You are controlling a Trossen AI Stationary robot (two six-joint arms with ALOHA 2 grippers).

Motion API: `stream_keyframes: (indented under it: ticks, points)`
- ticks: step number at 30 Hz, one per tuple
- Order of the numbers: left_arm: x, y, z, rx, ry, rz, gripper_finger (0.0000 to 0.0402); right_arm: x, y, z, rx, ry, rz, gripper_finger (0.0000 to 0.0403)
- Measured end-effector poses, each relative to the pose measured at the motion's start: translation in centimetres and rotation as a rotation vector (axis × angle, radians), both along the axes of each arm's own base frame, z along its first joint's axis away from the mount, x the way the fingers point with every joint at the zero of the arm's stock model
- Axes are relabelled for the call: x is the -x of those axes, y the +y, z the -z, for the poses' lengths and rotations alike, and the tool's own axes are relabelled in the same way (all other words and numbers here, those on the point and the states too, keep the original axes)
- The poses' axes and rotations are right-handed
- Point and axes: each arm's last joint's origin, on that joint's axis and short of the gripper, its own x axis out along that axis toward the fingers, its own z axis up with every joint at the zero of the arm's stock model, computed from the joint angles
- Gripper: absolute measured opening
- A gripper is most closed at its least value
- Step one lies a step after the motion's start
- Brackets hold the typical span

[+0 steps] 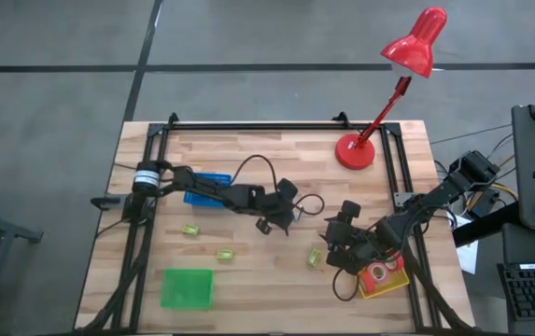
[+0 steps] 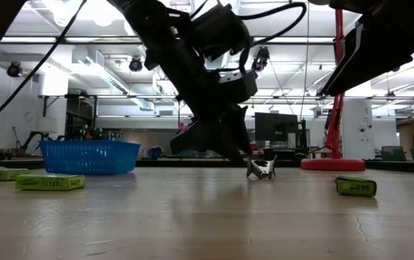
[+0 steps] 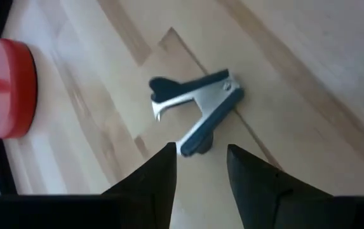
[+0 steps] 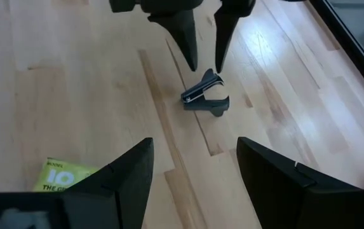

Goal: Pick and place Stapler, Stapler remover, tape
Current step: Put the black staple remover into the blue bin

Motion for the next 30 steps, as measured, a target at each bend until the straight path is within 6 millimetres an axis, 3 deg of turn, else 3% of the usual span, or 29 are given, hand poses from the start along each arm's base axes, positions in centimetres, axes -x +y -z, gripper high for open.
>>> stream_keyframes:
  ticks: [23,30]
  points:
    - [-0.33,-0.27,0.83,-0.047,-0.001,0.005,0.0067,-0.20,0.14,-0.11,-0.012,-0.024,-0.003,0.0219]
    - [-0.29,-0.29,0.84,-0.042,0.000,-0.003,0.0011,-0.20,0.14,-0.11,-0.009,-0.023,-0.005,0.0219]
